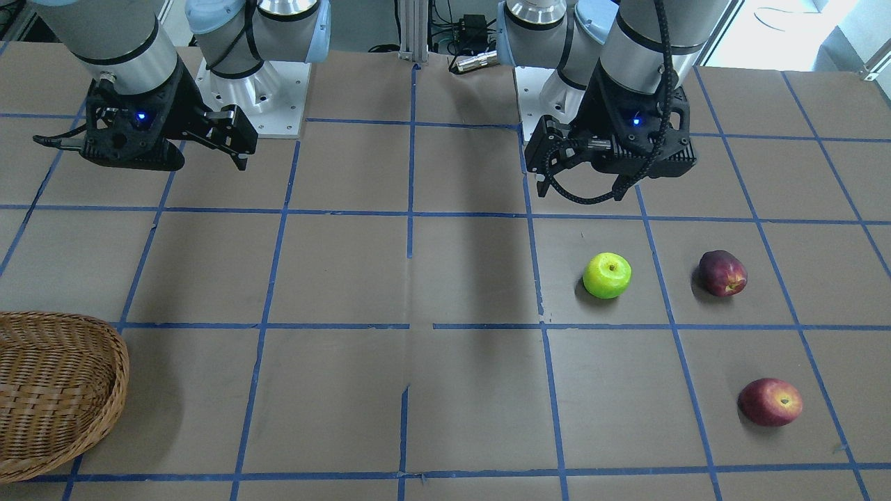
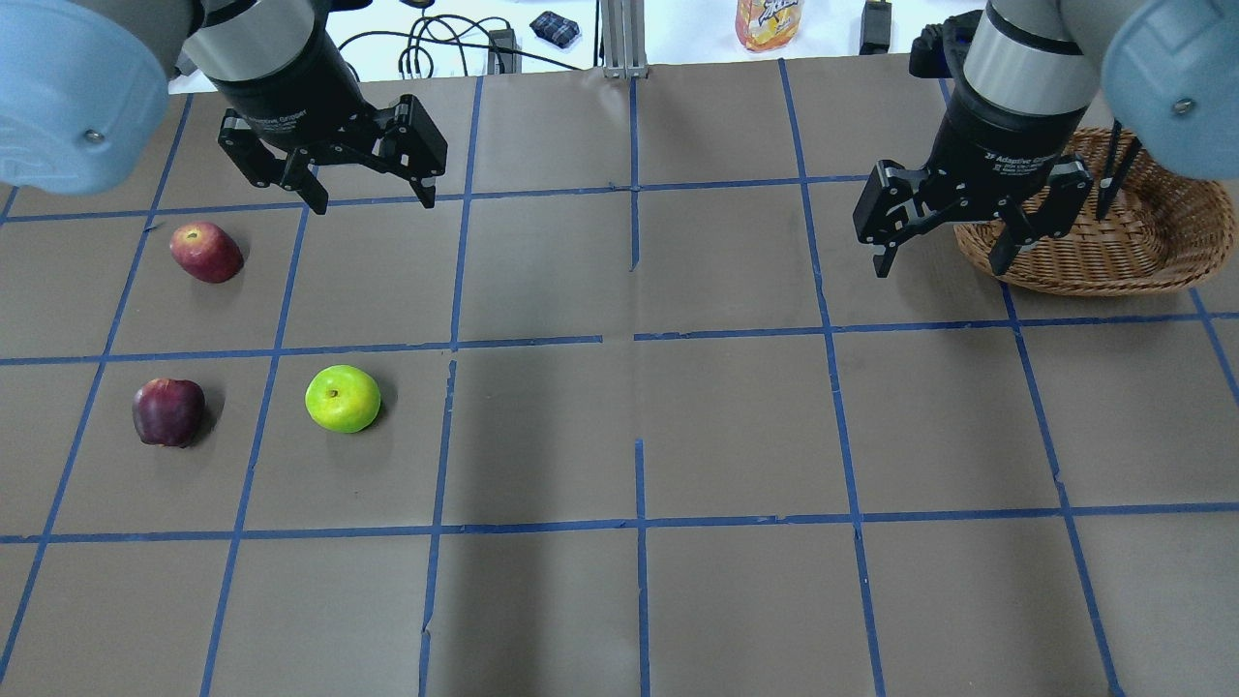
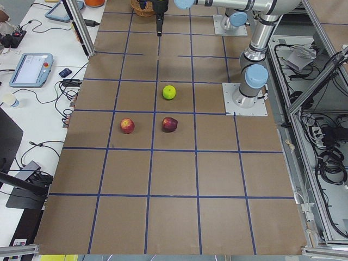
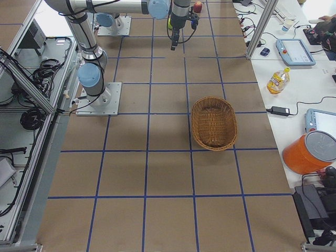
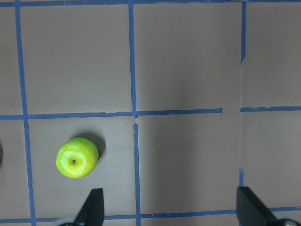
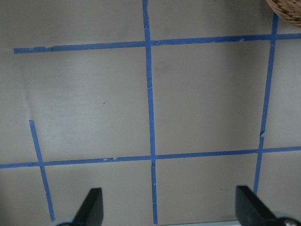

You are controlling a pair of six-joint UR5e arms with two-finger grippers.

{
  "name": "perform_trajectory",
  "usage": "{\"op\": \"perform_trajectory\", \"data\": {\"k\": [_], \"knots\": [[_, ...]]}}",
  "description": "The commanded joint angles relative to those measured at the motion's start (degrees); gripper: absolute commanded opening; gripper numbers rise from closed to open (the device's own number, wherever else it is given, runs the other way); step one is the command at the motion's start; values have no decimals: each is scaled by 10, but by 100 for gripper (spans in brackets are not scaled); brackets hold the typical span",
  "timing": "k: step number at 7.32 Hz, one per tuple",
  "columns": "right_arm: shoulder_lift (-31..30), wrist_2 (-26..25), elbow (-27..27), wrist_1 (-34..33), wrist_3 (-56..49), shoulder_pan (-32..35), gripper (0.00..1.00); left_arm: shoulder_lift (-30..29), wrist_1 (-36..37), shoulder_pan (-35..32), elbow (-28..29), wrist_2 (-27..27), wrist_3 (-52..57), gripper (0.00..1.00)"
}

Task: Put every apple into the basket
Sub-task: 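Move the left gripper down over the green apple and grasp it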

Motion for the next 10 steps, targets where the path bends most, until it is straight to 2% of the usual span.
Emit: {"op": "perform_trajectory", "data": {"k": [1, 3, 5, 6, 7, 9, 10], "knots": [[0, -1, 3, 0, 2, 0, 100, -1, 0, 1, -7, 0, 1, 100], [0, -1, 3, 0, 2, 0, 100, 1, -1, 4, -12, 1, 3, 100], [0, -1, 3, -1, 2, 0, 100, 10, 3, 69, -80, 0, 77, 100], [0, -1, 3, 0, 2, 0, 100, 2, 28, 90, -122, 8, 86, 100], [0, -2, 3, 0, 2, 0, 100, -2, 55, 94, -162, 46, 93, 100], [0, -1, 4, 0, 2, 0, 100, -38, 120, 141, -228, 52, 134, 100], [0, -1, 8, -1, 2, 0, 100, -59, 193, 152, -265, 53, 157, 100]]}}
